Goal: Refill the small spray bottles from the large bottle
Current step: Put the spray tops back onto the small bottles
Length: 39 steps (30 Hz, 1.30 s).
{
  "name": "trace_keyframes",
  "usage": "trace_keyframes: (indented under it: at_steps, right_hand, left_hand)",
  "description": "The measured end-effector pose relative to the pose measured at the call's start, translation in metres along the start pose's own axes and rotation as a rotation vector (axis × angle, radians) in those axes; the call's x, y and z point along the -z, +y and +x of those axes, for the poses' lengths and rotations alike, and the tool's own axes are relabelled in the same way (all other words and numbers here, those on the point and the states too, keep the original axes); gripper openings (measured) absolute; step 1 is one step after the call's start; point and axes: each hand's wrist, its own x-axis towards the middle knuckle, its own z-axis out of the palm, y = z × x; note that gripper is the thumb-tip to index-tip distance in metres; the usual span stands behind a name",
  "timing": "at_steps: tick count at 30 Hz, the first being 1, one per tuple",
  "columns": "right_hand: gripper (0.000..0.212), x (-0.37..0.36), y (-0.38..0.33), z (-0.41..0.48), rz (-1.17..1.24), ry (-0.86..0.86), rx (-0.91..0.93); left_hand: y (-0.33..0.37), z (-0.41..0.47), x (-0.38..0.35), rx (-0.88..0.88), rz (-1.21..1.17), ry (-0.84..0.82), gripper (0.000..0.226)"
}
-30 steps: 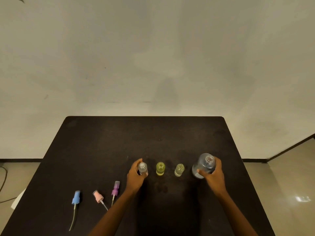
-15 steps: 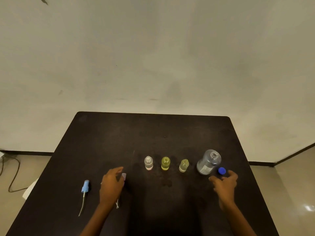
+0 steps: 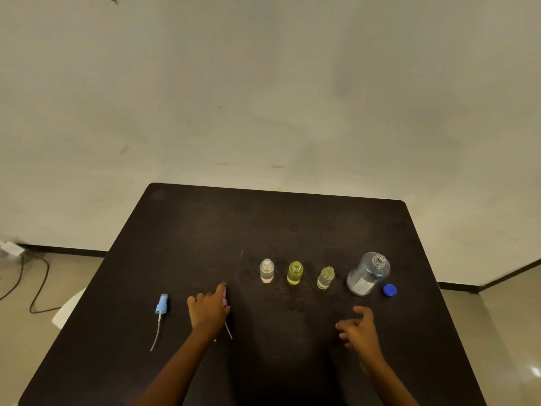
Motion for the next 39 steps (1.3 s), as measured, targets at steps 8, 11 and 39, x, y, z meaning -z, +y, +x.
trace_keyframes:
  at_steps: [8,11,39]
  right_hand:
    - [0.040,-0.002,0.000,-0.009,-0.041,-0.068,0.035]
    - [0.025,-0.004,-0.006,-0.015,-0.081,-0.125,0.075]
    - [0.038,0.014,-0.043,-0.026,0.069,-0.082,0.506]
  left_hand:
    - [0.002,-0.004,0.003,-0.107,-0.408,0.046,0.033]
    - [0.010,-0.014,0.011,-0.162,-0.559,0.089,0.047]
    - [0.160,-0.055,0.052,-0.573,-0.938,-0.199,0.072]
